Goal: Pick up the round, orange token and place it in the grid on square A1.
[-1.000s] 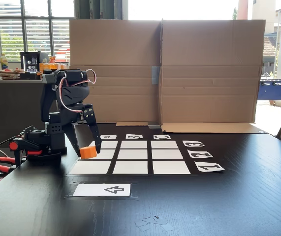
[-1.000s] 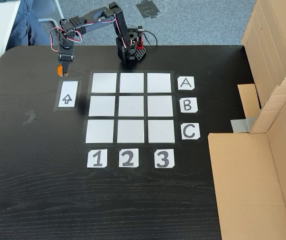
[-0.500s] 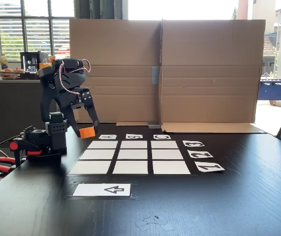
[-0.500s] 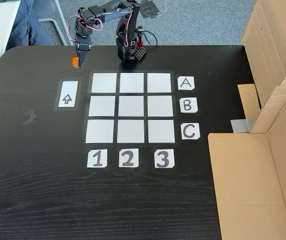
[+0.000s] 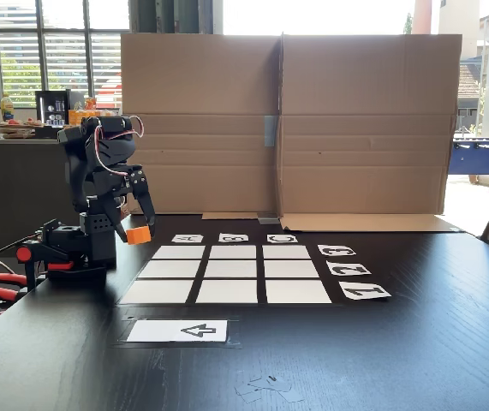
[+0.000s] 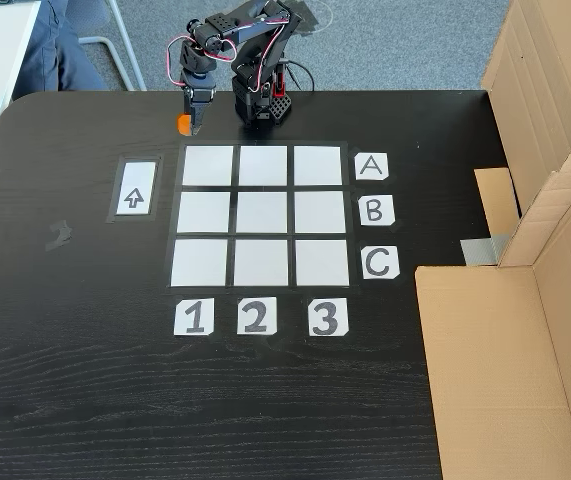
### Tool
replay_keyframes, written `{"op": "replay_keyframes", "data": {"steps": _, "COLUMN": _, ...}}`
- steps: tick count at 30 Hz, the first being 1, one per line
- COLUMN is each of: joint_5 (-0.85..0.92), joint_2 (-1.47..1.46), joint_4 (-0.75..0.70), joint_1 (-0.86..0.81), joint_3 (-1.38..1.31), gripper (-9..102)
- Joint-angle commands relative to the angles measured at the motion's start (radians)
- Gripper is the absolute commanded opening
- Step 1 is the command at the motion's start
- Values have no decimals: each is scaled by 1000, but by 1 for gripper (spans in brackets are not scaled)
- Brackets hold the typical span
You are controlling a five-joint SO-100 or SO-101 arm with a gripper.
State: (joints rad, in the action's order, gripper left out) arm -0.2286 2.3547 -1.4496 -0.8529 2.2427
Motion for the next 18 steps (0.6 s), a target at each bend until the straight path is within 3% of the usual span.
{"op": "replay_keyframes", "data": {"steps": 1, "joint_5": 26, "joint_2": 63, "joint_4": -5, "joint_1": 18, "joint_3": 77, "gripper": 10}}
{"op": "replay_keyframes", "data": {"steps": 10, "joint_5": 37, "joint_2": -18, "joint_4": 54, "joint_1": 63, "joint_3": 170, "gripper": 10}}
{"op": "replay_keyframes", "data": {"steps": 18, "joint_5": 29, "joint_2": -175, "joint_4": 210, "joint_1": 63, "joint_3": 224, "gripper": 10}}
